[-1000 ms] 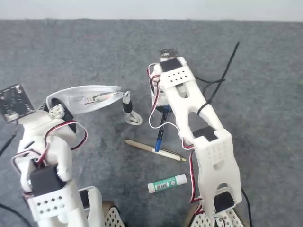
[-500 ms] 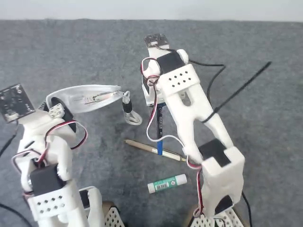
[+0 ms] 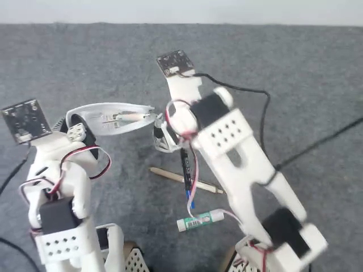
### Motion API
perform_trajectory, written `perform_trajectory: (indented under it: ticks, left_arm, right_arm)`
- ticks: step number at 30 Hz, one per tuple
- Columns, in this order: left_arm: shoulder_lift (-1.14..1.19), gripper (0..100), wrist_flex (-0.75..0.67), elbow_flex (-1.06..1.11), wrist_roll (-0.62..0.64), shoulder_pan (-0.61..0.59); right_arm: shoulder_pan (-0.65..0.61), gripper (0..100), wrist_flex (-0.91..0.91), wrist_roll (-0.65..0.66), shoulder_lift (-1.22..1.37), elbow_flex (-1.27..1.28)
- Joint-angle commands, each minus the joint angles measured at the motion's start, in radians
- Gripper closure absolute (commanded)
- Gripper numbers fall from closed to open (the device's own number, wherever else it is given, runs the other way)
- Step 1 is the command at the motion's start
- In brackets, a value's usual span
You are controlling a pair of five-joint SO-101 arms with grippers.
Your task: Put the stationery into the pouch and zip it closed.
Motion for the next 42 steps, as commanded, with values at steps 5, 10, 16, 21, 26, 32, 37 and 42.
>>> perform_trajectory:
  ticks: [5,10,16,21,26,32,37,42]
  left_arm:
    - [0.002,99,-0.011,-0.007,-0.011,0.011]
    - [0.002,99,-0.012,-0.007,-0.011,0.011]
    - [0.002,99,-0.009,-0.005,-0.011,0.044]
    - [0.002,99,-0.009,-0.005,-0.011,0.044]
    - [0.002,99,-0.009,-0.005,-0.011,0.048]
    - [0.002,99,-0.009,-0.005,-0.011,0.048]
    - [0.002,99,-0.015,0.004,-0.011,0.048]
    - [0.002,99,-0.015,0.004,-0.011,0.048]
  right_arm:
    - [-0.031,99.1,-0.255,-0.043,-0.332,0.276]
    - [-0.070,99.1,-0.374,-0.157,-0.486,0.414]
    - [-0.070,99.1,-0.579,-0.187,-0.676,0.597]
    - [-0.070,99.1,-0.792,-0.247,-0.855,0.802]
    - [-0.065,99.1,-1.041,-0.252,-1.043,1.000]
    - [-0.065,99.1,-1.265,-0.250,-1.185,1.151]
    - [-0.064,99.1,-1.449,-0.250,-1.182,1.203]
    - [-0.064,99.1,-1.655,-0.249,-1.102,1.212]
